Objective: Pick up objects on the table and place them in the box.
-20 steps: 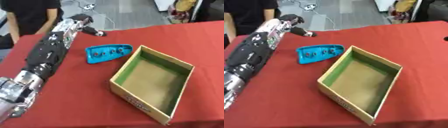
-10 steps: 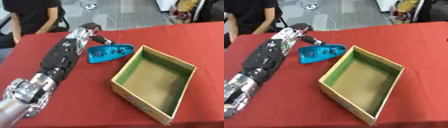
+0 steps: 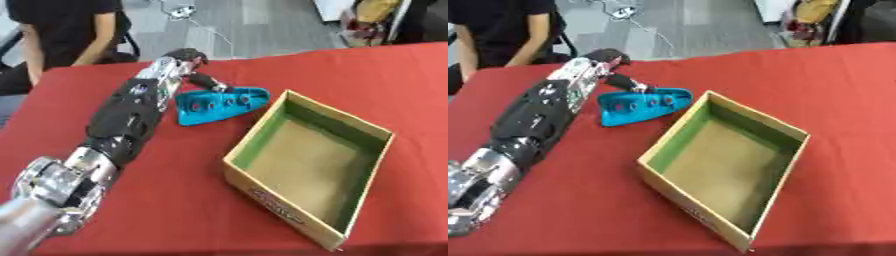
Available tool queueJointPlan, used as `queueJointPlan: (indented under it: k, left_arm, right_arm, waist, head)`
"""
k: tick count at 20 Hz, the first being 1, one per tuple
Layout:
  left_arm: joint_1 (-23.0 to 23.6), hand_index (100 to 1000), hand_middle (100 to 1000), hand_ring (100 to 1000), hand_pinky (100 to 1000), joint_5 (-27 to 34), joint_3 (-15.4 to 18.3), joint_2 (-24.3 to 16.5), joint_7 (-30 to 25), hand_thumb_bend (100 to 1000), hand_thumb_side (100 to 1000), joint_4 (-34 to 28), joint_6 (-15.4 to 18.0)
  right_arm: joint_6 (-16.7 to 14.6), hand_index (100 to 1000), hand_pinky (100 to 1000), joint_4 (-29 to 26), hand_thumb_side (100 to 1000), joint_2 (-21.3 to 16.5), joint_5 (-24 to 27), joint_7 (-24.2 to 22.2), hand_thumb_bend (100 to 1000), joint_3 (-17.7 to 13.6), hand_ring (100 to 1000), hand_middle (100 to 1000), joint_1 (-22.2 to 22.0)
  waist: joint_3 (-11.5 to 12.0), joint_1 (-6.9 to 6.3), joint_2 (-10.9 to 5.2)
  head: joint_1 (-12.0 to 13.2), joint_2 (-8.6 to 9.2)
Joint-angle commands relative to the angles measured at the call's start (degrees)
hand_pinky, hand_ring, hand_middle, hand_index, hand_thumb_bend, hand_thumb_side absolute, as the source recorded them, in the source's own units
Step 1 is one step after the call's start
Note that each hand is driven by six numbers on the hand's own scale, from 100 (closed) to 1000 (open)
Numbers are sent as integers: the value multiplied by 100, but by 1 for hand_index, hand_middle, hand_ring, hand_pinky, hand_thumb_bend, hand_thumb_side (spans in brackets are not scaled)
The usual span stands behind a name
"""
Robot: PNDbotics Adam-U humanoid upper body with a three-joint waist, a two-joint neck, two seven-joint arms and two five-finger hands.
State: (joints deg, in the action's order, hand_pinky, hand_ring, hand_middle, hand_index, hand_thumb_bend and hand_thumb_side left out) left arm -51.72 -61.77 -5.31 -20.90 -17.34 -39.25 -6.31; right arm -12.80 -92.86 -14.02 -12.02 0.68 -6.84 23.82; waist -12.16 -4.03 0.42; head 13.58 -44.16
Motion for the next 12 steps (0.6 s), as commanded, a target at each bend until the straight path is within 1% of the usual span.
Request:
queueJointPlan:
  k: [1,6,12]
  left_arm:
    - [-70,906,843,829,790,123,-3,-26,-66,1000,755,-10,55]
    - [-9,900,833,822,782,446,-75,45,-187,1000,756,65,200]
    - [49,897,826,819,780,586,-157,101,-238,1000,758,44,260]
  right_arm:
    - [-1,994,594,-102,967,-21,15,-12,453,17,810,811,130]
    - [-1,994,594,-112,966,-12,17,-16,453,21,810,811,145]
    - [0,993,594,-123,968,-1,17,-15,452,21,810,811,158]
  waist:
    - [-11,25,-44]
    - [-25,18,-26]
    - [-35,17,-14]
  head:
    - [54,49]
    - [67,62]
    - [78,60]
